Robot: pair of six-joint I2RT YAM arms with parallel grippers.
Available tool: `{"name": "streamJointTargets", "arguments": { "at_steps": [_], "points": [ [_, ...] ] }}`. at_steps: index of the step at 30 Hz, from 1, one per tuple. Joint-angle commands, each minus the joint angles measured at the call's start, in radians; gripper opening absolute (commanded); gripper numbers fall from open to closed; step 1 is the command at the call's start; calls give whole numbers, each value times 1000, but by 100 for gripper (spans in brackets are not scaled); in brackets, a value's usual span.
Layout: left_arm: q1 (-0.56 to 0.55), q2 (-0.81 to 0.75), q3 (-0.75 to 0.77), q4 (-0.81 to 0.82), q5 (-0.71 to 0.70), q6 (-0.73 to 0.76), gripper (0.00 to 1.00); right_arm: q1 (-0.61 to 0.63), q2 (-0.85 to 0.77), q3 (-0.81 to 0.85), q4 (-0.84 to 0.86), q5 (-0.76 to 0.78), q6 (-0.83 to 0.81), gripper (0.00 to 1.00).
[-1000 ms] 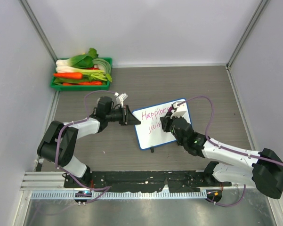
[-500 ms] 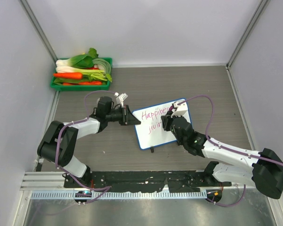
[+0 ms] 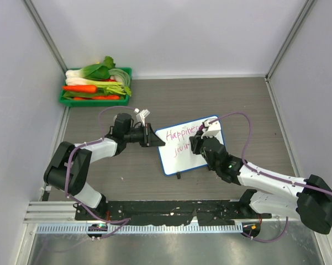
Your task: Write a sentence on the whiteboard
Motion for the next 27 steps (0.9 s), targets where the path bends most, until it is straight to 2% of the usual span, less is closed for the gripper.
{"name": "streamJointTargets", "arguments": {
  "at_steps": [1, 11, 27],
  "points": [
    [-8, 44, -10, -92, -148, 84, 0, -6, -21, -20, -30, 5, 13, 1],
    [-10, 46, -10, -90, -146, 84, 0, -7, -56, -47, -49, -15, 32, 1],
    [-10, 44, -10, -90, -146, 84, 0, -15, -125, 28, -18, -12, 29, 2]
  ]
}}
